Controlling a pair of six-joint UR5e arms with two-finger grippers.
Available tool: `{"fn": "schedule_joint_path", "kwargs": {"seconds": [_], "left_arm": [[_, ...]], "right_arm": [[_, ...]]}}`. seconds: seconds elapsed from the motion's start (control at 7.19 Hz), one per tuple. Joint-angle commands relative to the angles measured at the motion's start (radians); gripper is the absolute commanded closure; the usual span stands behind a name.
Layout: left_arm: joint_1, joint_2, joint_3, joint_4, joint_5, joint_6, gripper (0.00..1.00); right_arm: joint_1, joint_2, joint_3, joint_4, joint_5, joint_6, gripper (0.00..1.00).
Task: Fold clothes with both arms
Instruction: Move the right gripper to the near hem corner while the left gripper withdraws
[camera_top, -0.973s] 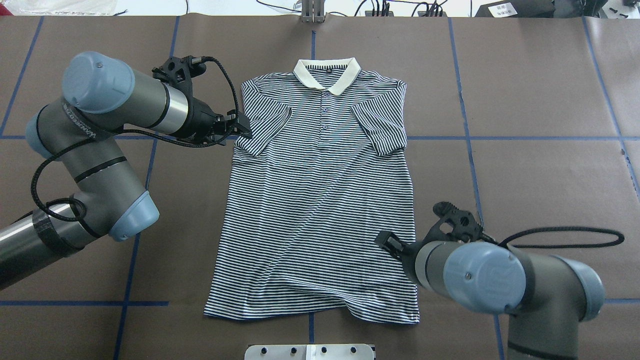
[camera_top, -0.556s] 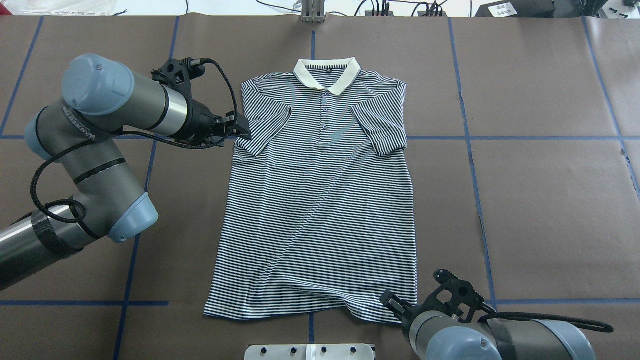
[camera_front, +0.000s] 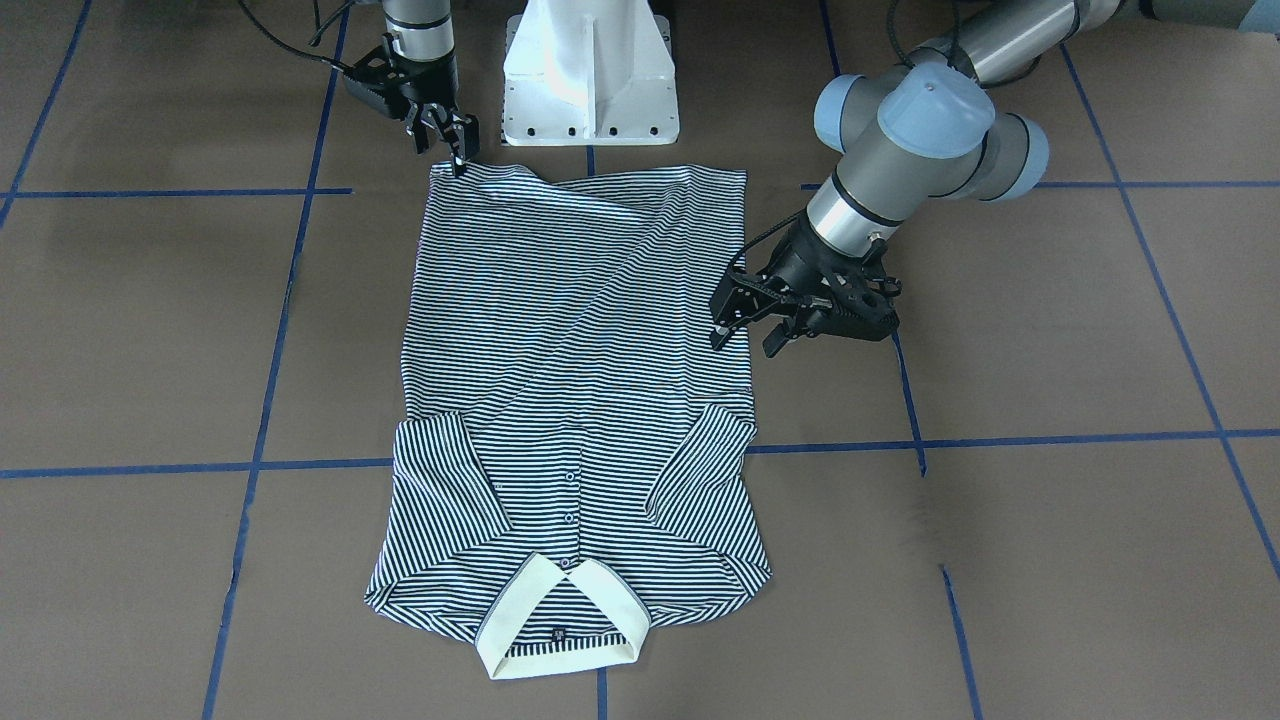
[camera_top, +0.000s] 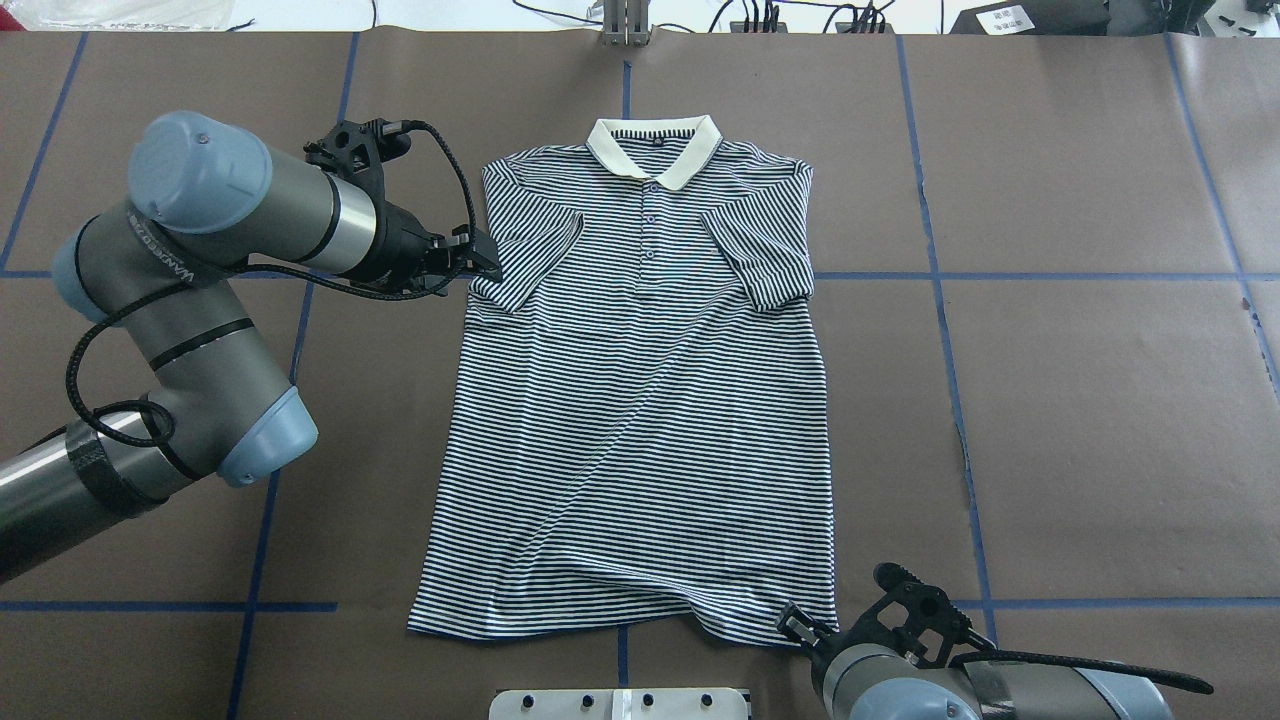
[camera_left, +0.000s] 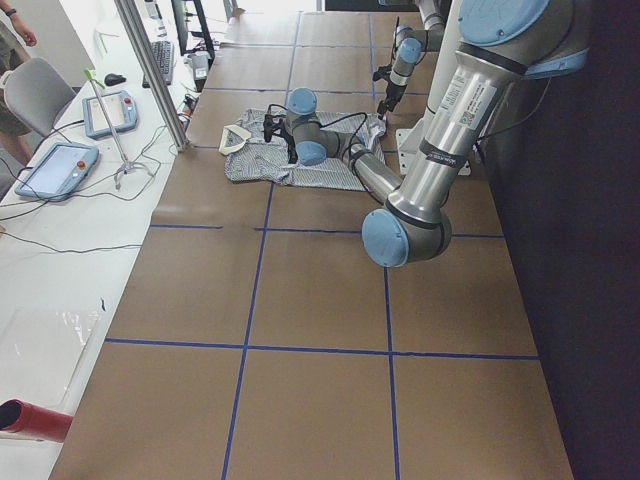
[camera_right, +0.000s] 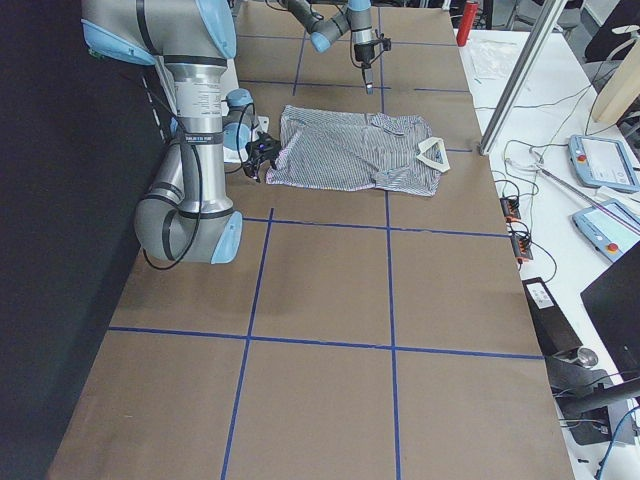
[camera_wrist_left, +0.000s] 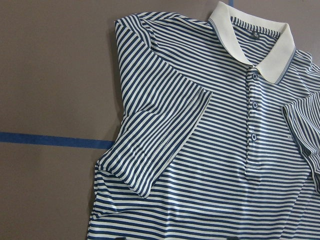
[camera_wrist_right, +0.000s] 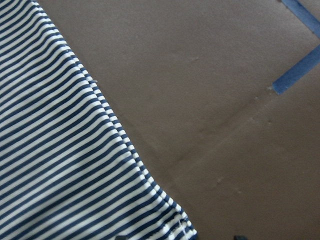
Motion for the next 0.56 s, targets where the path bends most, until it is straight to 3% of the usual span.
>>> {"fn": "schedule_joint_path", "kwargs": {"seconds": [0.0, 0.42], "left_arm": [[0.001, 0.0, 0.001, 0.0, 0.001, 0.0, 0.26], [0.001, 0.002, 0.002, 0.0, 0.002, 0.002, 0.26]], "right_arm": [[-0.001, 0.001, -0.002, -0.001, 0.002, -0.001, 0.38], [0.001, 0.001, -0.007, -0.005, 0.004, -0.001, 0.41]]}}
